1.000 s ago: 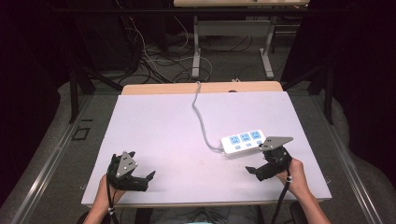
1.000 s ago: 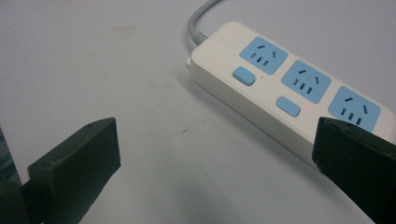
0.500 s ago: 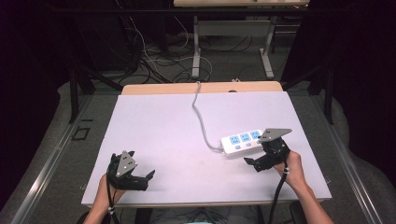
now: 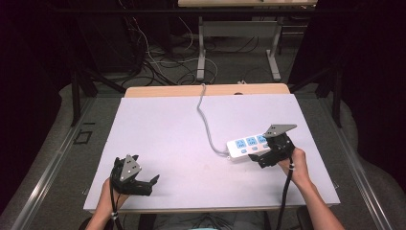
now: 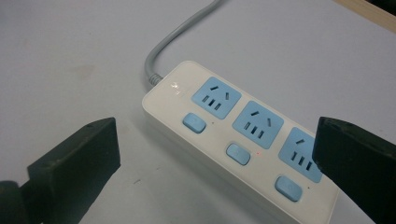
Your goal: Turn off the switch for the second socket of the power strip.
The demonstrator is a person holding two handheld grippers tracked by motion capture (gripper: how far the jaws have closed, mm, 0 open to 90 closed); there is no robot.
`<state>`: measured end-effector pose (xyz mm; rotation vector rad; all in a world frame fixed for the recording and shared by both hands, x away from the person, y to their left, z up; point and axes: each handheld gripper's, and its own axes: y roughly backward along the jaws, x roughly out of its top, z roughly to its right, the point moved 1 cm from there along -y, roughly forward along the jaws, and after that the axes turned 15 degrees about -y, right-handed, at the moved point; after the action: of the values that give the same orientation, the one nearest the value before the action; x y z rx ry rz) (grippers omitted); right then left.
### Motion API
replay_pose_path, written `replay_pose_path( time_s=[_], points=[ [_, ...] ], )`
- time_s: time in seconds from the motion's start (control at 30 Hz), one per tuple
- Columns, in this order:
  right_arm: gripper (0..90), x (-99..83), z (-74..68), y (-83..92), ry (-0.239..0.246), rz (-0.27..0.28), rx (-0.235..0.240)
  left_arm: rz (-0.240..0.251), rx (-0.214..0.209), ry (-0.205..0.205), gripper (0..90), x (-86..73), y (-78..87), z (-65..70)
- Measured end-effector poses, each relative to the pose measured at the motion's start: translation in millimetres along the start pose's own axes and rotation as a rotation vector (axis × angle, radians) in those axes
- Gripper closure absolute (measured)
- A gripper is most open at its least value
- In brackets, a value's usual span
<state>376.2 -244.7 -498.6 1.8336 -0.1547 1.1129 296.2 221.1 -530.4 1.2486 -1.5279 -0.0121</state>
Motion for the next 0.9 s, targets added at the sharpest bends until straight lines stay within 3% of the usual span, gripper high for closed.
replay_pose_path(
  time_s=[0.9],
  points=[
    [0.0, 12.9, 27.7, -17.3, -0.069, -0.026, 0.022, -0.001, -0.008, 0.006, 0.2, -0.2, 0.1, 1.3]
  ],
)
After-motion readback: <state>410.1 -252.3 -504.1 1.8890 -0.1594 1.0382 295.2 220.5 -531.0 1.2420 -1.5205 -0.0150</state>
